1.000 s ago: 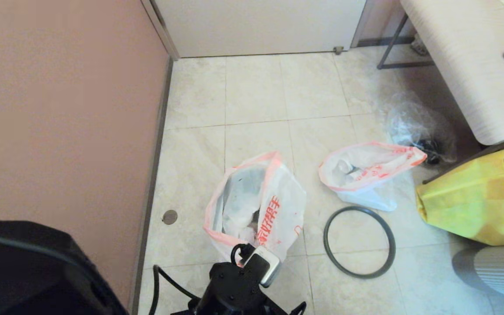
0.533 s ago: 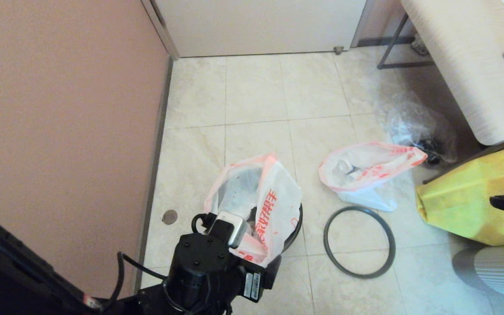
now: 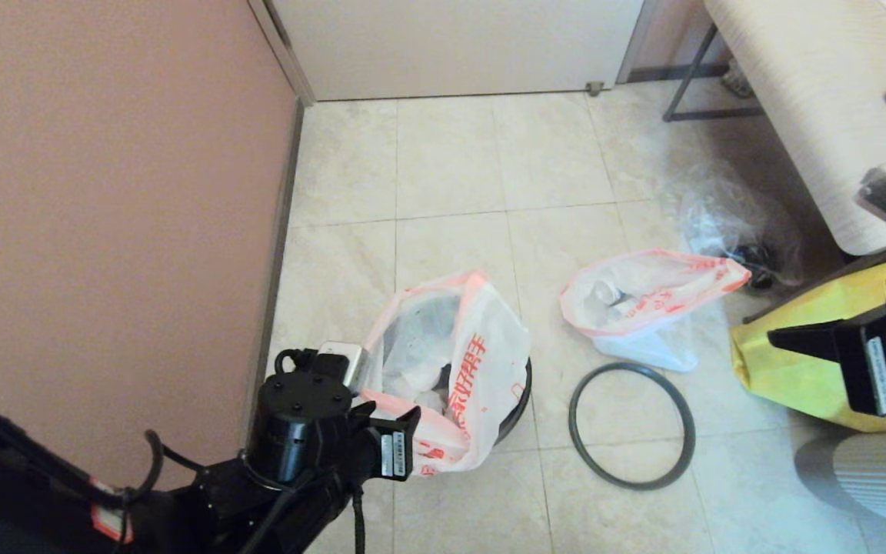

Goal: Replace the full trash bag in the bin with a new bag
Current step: Put the new garbage bag on the trash can

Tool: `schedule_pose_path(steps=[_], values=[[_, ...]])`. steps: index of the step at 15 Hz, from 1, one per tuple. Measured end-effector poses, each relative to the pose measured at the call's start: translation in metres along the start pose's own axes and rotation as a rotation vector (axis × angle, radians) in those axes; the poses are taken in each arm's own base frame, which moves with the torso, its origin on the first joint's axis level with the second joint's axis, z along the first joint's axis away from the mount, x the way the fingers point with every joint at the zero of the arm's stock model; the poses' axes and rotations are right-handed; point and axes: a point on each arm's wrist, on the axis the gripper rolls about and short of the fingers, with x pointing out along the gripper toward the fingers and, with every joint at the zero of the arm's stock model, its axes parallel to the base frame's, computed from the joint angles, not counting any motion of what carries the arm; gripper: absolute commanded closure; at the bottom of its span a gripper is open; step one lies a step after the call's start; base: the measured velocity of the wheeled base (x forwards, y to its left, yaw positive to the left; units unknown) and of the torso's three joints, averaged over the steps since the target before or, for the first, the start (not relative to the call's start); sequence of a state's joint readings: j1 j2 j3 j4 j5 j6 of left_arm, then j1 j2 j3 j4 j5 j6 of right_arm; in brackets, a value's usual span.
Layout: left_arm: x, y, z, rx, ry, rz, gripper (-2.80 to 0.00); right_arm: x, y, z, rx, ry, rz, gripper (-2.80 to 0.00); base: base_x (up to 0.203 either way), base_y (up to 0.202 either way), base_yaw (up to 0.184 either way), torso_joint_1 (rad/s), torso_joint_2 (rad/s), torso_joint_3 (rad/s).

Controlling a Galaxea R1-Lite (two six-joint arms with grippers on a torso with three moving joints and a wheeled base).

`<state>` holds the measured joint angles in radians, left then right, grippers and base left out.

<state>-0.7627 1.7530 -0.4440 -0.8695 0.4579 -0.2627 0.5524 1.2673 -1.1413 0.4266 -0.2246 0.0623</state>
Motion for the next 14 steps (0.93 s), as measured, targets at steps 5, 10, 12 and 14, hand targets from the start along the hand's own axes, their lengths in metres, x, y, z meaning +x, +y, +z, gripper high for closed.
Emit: schedule_pose_path(steps=[5,10,12,14], values=[[0.001,0.024,0.002,-0.072,0.038,0.091,0.0,0.046,0.041,0.023,-0.042,0.045,-0.006,0.0,0.0,0.0,0.0,0.0,0.0,0.0],[0.014,0.028,-0.006,-0.125,0.085,0.078,0.0,0.115,0.105,0.049,-0.067,0.09,-0.094,0.0,0.0,0.0,0.0,0.0,0.0,0.0],[0.016,0.032,-0.013,-0.148,0.097,0.023,0.0,0.133,0.126,0.063,-0.072,0.066,-0.096,0.0,0.0,0.0,0.0,0.0,0.0,0.0],[0.017,0.036,-0.023,-0.156,0.097,-0.029,0.0,0.147,0.14,0.074,-0.087,0.059,-0.099,0.0,0.0,0.0,0.0,0.0,0.0,0.0]])
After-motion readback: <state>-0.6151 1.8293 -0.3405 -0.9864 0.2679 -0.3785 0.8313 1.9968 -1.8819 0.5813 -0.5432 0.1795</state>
